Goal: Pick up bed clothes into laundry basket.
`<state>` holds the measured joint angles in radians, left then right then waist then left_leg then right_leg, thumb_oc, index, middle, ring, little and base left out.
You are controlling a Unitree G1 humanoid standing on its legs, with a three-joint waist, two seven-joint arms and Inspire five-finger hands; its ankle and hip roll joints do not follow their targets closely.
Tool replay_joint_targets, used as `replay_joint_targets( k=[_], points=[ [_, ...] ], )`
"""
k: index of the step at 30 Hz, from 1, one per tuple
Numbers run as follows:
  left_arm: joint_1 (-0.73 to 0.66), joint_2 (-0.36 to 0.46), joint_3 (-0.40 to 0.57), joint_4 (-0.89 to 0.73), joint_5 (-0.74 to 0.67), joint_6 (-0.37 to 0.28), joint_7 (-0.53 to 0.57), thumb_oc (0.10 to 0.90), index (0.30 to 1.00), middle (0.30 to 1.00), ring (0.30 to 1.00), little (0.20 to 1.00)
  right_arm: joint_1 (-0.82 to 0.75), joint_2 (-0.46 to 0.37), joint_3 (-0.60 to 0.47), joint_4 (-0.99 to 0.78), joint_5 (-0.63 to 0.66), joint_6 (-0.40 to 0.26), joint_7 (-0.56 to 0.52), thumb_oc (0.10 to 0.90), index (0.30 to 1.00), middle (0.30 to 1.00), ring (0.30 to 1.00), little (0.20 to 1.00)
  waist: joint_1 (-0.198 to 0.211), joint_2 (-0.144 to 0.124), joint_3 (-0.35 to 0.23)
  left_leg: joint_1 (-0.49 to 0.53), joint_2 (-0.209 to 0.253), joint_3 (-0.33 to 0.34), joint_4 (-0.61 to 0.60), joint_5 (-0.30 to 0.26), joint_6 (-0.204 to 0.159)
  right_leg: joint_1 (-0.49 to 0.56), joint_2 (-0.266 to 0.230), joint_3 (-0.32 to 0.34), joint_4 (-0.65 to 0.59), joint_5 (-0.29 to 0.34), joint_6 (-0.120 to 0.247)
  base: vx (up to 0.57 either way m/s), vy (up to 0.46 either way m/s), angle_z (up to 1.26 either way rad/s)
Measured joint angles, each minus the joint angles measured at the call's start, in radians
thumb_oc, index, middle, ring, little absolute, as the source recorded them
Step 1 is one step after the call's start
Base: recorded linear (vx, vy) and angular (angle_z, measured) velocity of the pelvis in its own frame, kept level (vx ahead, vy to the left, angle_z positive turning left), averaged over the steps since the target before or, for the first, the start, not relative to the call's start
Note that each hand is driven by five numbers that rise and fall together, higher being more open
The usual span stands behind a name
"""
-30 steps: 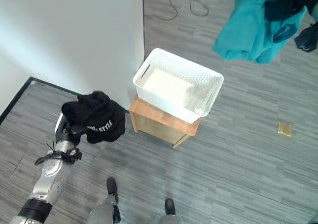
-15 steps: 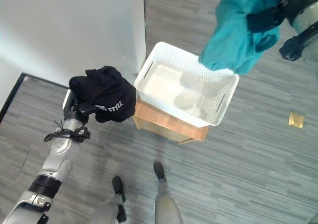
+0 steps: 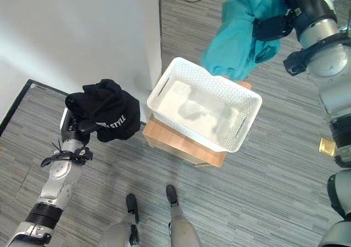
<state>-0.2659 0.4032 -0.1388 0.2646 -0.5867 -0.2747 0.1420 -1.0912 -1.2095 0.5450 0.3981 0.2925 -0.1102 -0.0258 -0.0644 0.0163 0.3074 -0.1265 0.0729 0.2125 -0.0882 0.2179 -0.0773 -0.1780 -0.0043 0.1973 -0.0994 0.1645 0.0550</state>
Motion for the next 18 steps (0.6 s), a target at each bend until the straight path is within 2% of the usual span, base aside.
replay_joint_targets(
  k=[3,6,14,18],
  points=[
    [0.004,-0.001,0.003,-0.006,0.003,0.000,0.000,0.400,0.300,0.300,0.300,0.300,0.112,-0.006,-0.072,-0.182,0.012,-0.009,0.024,0.400,0.300,0.300,0.300,0.300,-0.006,0.001,-0.001,-0.005,0.003,0.004,0.000,-0.021,0.019,-0.005,0.005,0.003,0.000,-0.012,-0.018,-0.01,-0.015,0.01],
    [0.018,-0.001,0.002,-0.019,0.008,0.000,-0.001,0.400,0.300,0.300,0.300,0.300,0.257,-0.020,-0.129,-0.325,0.038,-0.017,0.070,0.400,0.300,0.300,0.300,0.300,-0.011,0.005,-0.003,-0.010,0.033,0.004,0.000,-0.089,0.007,-0.022,0.036,0.006,0.000,-0.010,-0.023,0.00,-0.018,-0.13],
    [0.066,-0.003,-0.002,-0.048,0.012,0.015,-0.002,0.400,0.300,0.300,0.300,0.300,0.513,-0.044,-0.260,-0.368,0.066,-0.008,0.112,0.400,0.300,0.300,0.300,0.300,-0.033,0.001,-0.005,-0.049,-0.001,0.016,0.000,-0.104,0.032,-0.066,-0.005,0.022,0.000,0.003,-0.005,0.00,-0.006,-0.02],
    [0.070,-0.003,-0.001,-0.048,0.013,0.017,-0.002,0.400,0.300,0.300,0.300,0.300,0.531,-0.045,-0.262,-0.364,0.066,0.001,0.112,0.400,0.300,0.300,0.300,0.300,-0.027,0.001,-0.005,-0.055,-0.001,0.012,0.000,-0.103,0.033,-0.070,-0.005,0.016,0.000,0.003,-0.005,0.00,-0.003,0.01]
  ],
)
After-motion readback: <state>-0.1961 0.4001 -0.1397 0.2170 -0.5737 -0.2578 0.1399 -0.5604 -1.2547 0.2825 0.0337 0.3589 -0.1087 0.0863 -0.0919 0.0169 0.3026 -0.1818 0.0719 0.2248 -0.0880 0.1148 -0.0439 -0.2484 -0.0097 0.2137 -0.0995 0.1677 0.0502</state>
